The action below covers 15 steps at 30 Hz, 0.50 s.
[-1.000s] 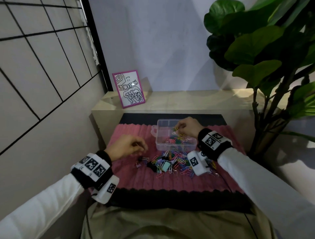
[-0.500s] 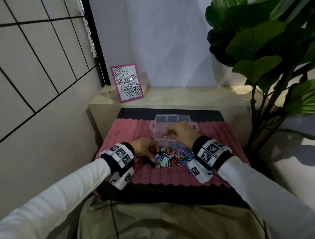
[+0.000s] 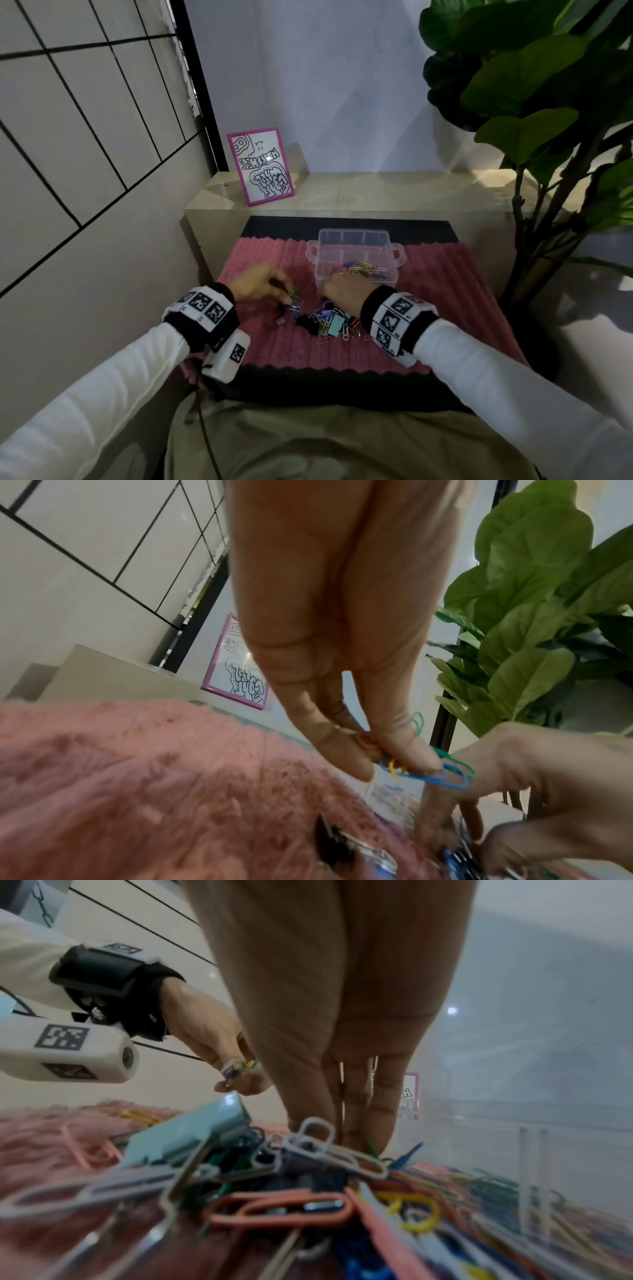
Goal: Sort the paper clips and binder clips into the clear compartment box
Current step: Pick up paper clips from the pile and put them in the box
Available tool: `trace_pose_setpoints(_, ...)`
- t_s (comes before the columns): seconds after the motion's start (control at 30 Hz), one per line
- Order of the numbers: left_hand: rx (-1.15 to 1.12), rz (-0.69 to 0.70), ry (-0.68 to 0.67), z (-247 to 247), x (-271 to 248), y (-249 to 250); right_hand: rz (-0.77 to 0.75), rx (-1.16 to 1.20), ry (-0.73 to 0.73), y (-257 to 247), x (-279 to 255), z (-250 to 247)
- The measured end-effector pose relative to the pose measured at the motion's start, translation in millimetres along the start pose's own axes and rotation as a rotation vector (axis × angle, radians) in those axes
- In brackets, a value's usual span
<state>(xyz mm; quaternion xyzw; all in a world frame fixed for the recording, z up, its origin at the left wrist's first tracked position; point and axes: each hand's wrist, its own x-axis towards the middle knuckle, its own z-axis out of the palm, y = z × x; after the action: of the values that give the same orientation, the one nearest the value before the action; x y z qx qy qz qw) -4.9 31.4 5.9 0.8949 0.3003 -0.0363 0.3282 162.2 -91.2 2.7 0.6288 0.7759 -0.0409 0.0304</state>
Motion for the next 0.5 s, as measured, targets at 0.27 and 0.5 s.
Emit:
trace_pose_setpoints(0.27, -0.172, 0.029, 0.037, -9.0, 2.1, 7.6, 0.109, 0.141, 0.141, 11.2, -6.9, -3.4)
trace_pose_setpoints(0.5, -0.217, 0.067, 0.08, -16.5, 24.8, 30.8, 0.332, 0.933, 0.23, 44.5, -38.4, -6.8)
